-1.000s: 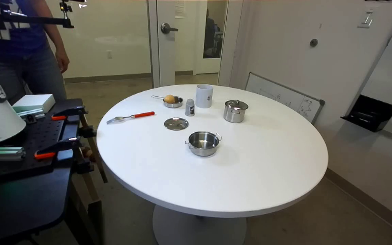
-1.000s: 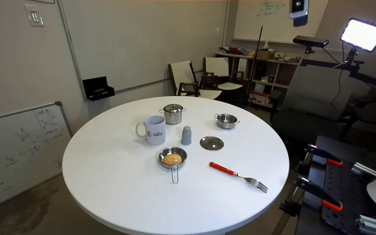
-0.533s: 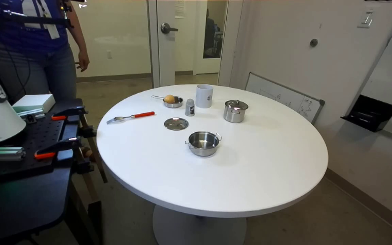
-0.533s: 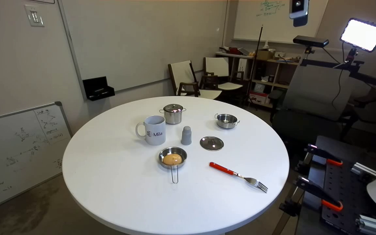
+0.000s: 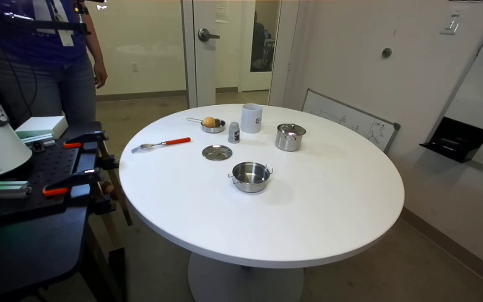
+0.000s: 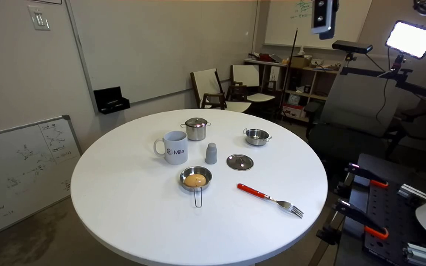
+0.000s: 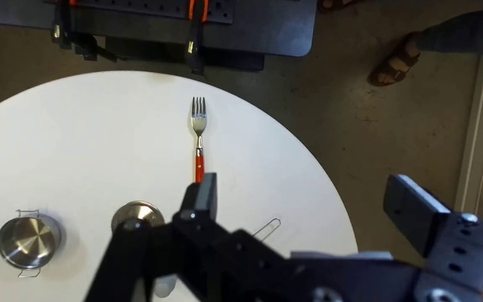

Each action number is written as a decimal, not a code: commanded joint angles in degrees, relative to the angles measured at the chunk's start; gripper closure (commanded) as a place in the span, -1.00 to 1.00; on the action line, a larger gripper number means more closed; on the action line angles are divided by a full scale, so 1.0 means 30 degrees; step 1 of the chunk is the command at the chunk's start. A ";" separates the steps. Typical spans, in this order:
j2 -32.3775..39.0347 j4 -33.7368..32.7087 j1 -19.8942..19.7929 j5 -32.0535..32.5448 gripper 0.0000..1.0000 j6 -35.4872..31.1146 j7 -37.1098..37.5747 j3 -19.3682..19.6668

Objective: Put the silver lid on top of the pot on the right, move the fork backwards

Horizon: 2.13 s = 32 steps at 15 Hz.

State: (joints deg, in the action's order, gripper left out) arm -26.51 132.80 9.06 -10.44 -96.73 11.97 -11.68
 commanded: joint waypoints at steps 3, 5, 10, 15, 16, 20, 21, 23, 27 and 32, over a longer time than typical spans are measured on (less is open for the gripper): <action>0.3080 0.0976 -0.0311 0.1157 -1.00 -0.6075 0.0253 -0.0525; 0.3998 0.2142 -0.0582 0.1888 -1.00 -0.8980 -0.0500 -0.0032; 0.5547 0.2899 -0.0830 0.3296 -1.00 -1.2033 -0.0061 0.0391; 0.5894 0.2923 -0.0780 0.3368 -1.00 -1.2331 -0.0086 0.0506; 0.5824 0.2925 -0.0779 0.3369 -1.00 -1.2320 -0.0086 0.0503; 0.7278 0.3096 -0.0912 0.5124 -1.00 -1.4410 0.2712 -0.0093; 0.7789 0.3104 -0.1012 0.5859 -1.00 -1.5079 0.3651 -0.0151; 0.8941 0.3109 -0.1164 0.7741 -1.00 -1.6435 0.5443 0.0019; 1.0653 0.2958 -0.1053 1.3298 -1.00 -1.6857 0.9658 0.1608; 1.1818 0.3153 -0.0573 1.3895 -1.00 -1.6609 1.0750 0.2905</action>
State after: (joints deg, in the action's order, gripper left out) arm 9.08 142.26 5.89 31.76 -146.56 44.65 -4.34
